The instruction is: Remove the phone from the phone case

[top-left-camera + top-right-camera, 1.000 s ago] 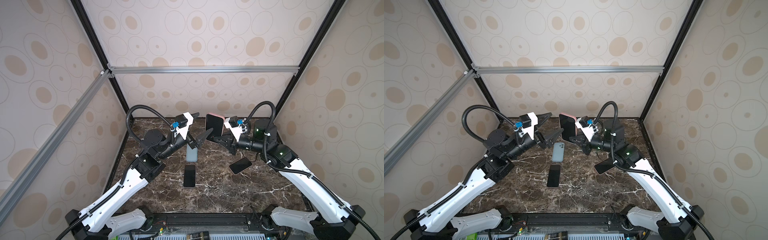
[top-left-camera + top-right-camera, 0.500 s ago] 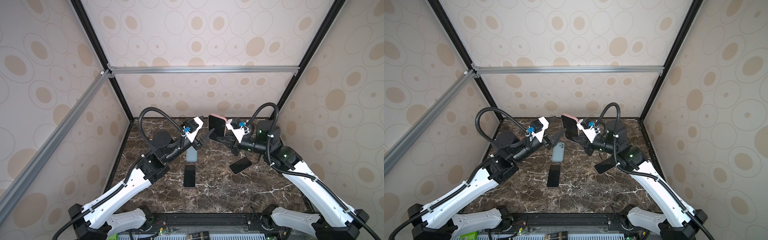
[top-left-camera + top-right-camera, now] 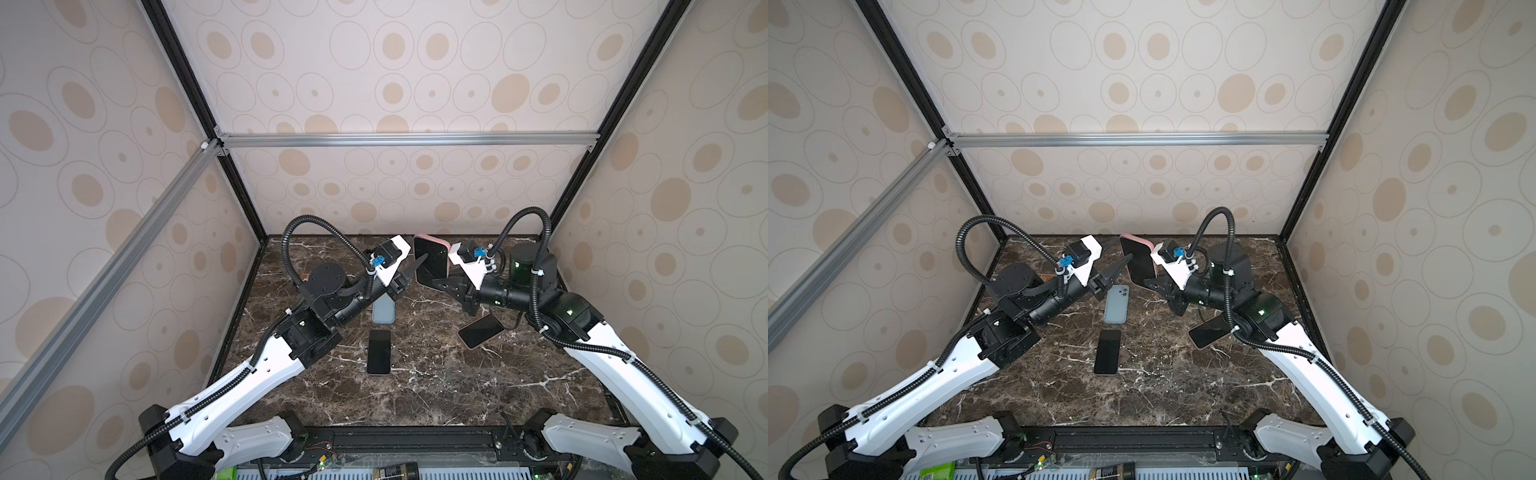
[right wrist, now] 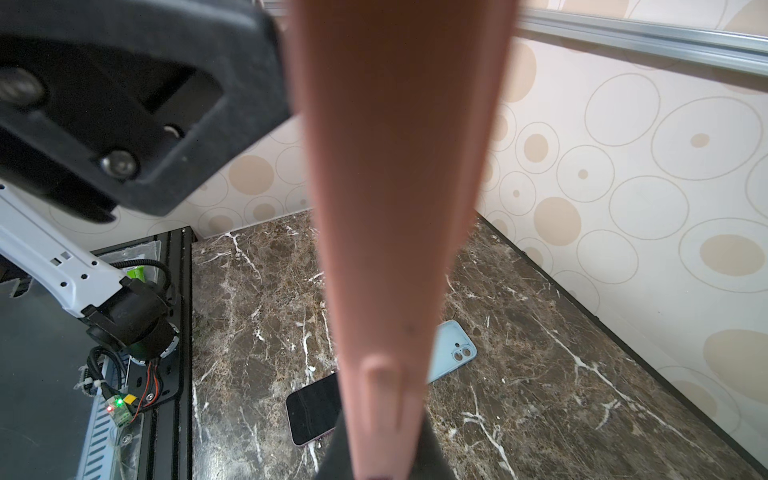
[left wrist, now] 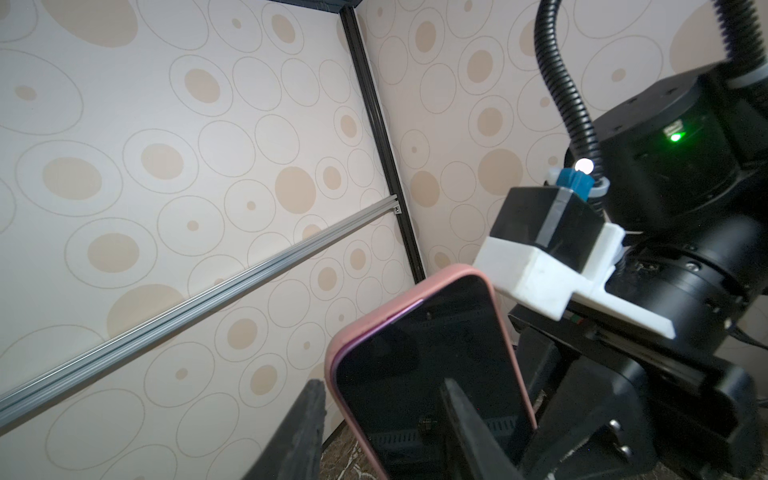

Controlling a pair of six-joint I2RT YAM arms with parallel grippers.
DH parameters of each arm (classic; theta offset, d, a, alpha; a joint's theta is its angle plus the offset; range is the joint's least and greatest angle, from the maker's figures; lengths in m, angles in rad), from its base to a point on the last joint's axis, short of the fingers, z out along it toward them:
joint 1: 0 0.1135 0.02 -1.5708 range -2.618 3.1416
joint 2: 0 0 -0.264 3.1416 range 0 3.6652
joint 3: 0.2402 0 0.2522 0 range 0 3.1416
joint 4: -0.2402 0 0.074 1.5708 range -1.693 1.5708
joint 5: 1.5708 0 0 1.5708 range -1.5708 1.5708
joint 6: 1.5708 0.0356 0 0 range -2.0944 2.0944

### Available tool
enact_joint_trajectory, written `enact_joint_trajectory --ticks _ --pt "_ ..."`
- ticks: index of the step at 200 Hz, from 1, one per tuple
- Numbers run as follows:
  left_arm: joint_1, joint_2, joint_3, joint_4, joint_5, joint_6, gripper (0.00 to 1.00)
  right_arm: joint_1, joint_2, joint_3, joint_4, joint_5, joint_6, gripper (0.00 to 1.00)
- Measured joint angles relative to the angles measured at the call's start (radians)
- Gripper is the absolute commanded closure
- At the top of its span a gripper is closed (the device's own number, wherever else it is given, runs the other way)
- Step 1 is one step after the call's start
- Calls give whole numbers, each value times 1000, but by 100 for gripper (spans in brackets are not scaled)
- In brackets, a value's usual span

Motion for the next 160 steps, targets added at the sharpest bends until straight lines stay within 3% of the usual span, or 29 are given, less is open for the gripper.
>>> enact_joint_trajectory --ticks 160 --pt "-5 9 2 -7 -24 1 64 2 6 0 -16 2 -26 100"
